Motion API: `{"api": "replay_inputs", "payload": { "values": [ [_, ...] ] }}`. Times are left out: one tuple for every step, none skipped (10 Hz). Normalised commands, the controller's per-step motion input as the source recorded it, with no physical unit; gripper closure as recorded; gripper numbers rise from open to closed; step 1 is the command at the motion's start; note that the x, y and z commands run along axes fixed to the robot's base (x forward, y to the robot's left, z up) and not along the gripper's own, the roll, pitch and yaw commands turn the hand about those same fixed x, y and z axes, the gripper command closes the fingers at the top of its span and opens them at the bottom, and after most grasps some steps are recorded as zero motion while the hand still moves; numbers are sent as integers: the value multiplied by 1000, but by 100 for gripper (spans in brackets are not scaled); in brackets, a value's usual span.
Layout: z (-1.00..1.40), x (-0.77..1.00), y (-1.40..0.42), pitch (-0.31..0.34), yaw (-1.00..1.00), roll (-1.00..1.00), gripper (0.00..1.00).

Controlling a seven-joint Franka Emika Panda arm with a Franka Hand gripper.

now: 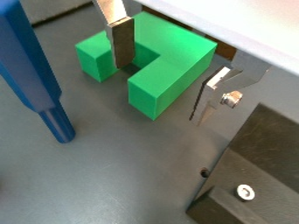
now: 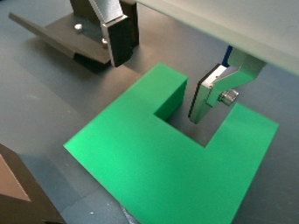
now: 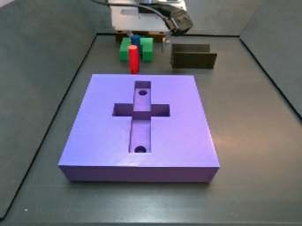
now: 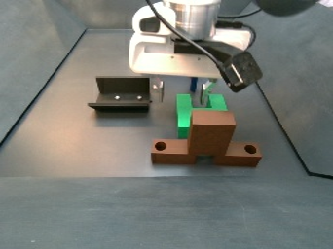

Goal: Pick up the green object. Move up. Place the green object on the fixture. Regrasp the green object. Move to above the board. Insert the green object.
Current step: Pick up the green object.

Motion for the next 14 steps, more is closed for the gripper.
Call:
{"api": "replay_inputs", "payload": {
  "values": [
    [-280, 0, 0, -51, 0, 27, 0],
    [-211, 0, 0, 0, 0, 13, 0],
    [-209, 0, 0, 0, 0, 33, 0],
    [-189, 0, 0, 1, 0, 49, 0],
    [-34, 20, 0, 33, 3, 7, 0],
    [-14, 23, 0, 23, 63, 0, 0],
    [-34, 26, 0, 34, 117, 14, 0],
    [-31, 40, 0, 27, 120, 14, 0],
    [0, 0, 0, 0, 0, 0, 0],
    [0, 0, 0, 0, 0, 0, 100],
    [0, 0, 0, 0, 0, 0, 100],
    [0, 0, 0, 0, 0, 0, 100],
    [0, 0, 0, 0, 0, 0, 100],
    [0, 0, 0, 0, 0, 0, 100]
  ]
}}
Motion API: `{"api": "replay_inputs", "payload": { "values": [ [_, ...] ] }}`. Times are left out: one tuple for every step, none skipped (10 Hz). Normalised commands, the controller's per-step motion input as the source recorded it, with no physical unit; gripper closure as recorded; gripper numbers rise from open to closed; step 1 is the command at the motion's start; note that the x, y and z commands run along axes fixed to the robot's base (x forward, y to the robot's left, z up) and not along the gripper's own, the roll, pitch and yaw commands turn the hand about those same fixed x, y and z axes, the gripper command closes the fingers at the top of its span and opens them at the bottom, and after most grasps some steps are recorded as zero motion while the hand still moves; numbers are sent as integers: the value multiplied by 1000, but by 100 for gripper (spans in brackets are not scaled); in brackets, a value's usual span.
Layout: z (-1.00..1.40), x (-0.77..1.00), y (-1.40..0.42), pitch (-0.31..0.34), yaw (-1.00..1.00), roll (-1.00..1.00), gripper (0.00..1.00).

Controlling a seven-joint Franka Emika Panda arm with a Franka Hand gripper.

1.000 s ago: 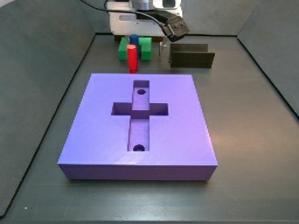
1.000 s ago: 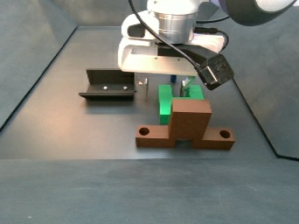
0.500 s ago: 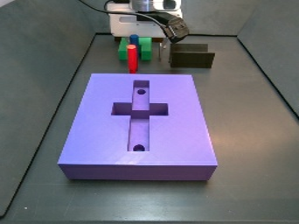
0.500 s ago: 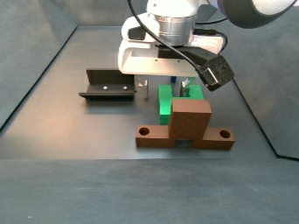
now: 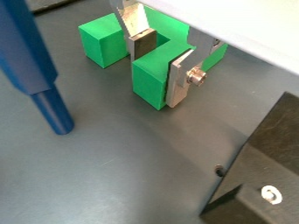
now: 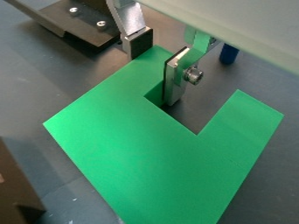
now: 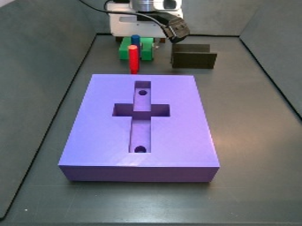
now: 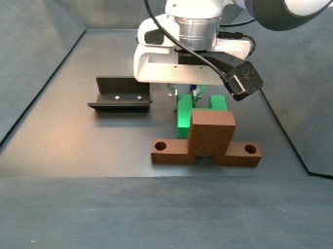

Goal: Pick up the green object. Move up. Place the green object on the fixture. Regrasp the green object. Move to above the board. Insert the green object.
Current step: Pick up the green object.

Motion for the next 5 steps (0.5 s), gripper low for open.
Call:
{"api": "replay_inputs", "payload": {
  "values": [
    [0, 0, 0, 0, 0, 0, 100],
    [0, 0, 0, 0, 0, 0, 100],
    [0, 0, 0, 0, 0, 0, 100],
    [0, 0, 0, 0, 0, 0, 100],
    [0, 0, 0, 0, 0, 0, 100]
  ]
}}
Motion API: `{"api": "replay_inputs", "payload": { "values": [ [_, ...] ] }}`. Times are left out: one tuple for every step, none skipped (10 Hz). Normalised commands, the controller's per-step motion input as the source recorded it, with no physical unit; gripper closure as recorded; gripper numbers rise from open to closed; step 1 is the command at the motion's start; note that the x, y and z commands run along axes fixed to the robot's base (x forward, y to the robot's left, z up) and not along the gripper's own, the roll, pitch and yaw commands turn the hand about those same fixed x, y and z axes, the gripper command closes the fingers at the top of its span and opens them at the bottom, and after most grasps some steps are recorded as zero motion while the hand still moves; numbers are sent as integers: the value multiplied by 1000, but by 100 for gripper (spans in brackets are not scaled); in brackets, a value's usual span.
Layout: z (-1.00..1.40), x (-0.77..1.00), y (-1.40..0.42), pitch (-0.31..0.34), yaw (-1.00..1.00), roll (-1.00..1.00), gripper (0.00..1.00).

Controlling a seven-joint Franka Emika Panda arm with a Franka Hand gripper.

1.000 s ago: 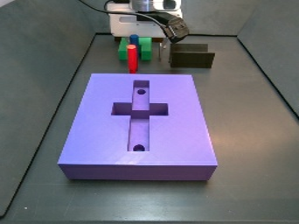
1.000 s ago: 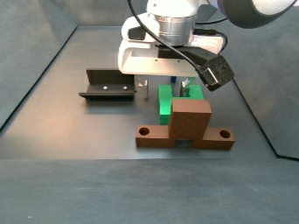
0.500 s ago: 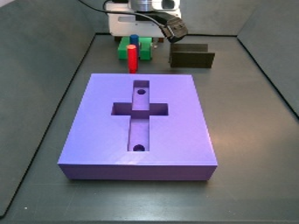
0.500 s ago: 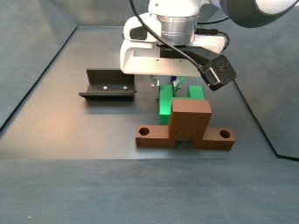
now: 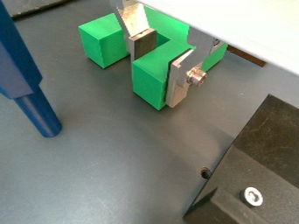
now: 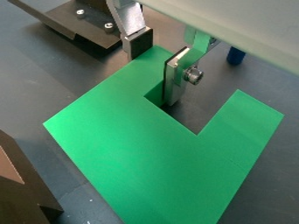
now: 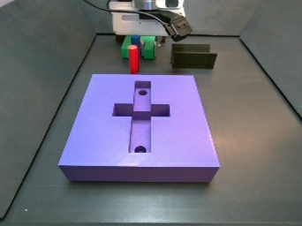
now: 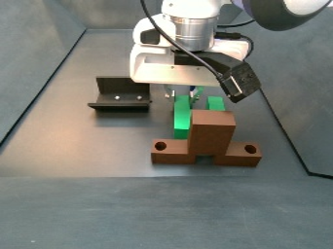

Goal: Pick up the green object. Move up. Place the green object on the fixture. Regrasp the green object. Move to above the board. Insert the green object.
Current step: Pick up the green object, then move up, then place the green object on the fixture.

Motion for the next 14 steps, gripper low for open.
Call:
{"api": "replay_inputs", "payload": {
  "values": [
    [0, 0, 0, 0, 0, 0, 100],
    [0, 0, 0, 0, 0, 0, 100],
    [0, 0, 0, 0, 0, 0, 100],
    [0, 0, 0, 0, 0, 0, 100],
    [0, 0, 0, 0, 0, 0, 100],
    [0, 0, 0, 0, 0, 0, 100],
    [833, 0, 0, 0, 0, 0, 100],
    [835, -14, 62, 11, 55, 1, 100],
    [668, -54, 52, 39, 50, -1, 100],
    [277, -11, 18, 7, 20, 12, 100],
    [0, 0, 0, 0, 0, -23, 100],
    [57, 0, 0, 0, -31, -114, 100],
    [183, 80, 34, 31, -94, -189, 100],
    [389, 14, 31, 0, -74, -300, 100]
  ]
}}
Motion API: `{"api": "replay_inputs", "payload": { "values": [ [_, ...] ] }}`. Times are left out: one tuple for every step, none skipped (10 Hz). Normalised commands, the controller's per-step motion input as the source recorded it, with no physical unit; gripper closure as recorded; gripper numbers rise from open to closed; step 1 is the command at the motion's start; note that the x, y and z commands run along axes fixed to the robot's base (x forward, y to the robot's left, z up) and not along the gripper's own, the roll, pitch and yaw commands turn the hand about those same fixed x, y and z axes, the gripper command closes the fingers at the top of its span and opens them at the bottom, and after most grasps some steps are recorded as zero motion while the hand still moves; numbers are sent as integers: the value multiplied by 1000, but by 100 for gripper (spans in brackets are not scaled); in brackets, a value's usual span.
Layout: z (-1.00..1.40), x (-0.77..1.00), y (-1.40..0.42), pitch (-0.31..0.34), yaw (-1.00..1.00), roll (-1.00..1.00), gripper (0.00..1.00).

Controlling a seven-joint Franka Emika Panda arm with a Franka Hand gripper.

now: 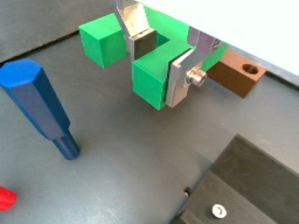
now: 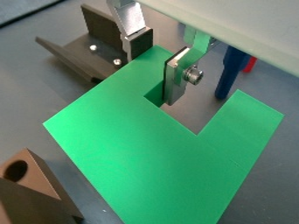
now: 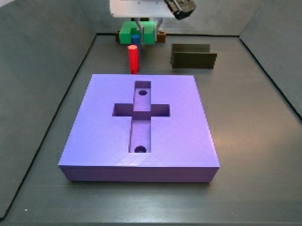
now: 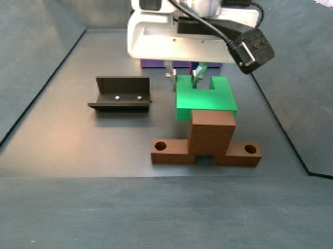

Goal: Pick up the green object. Move up. Place the green object on the fixture. Regrasp the green object. Move to above the board. Insert the green object.
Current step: Place the green object on the fixture.

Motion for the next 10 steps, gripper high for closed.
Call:
{"api": "replay_inputs", "payload": {
  "values": [
    [509, 43, 0, 23, -60, -223, 100],
    [526, 60, 0, 3, -63, -223, 100],
    [594, 103, 0, 0, -66, -246, 100],
    [531, 163, 0, 0, -57, -234, 100],
    [540, 340, 0, 51, -63, -249, 100],
    [606, 486, 0, 63, -71, -420, 100],
    [631, 640, 0, 0, -129, -797, 100],
    [454, 809, 20, 0, -200, -963, 100],
    [329, 834, 0, 0, -240, -1000, 100],
    [203, 891, 0, 0, -220, -940, 100]
  ]
}}
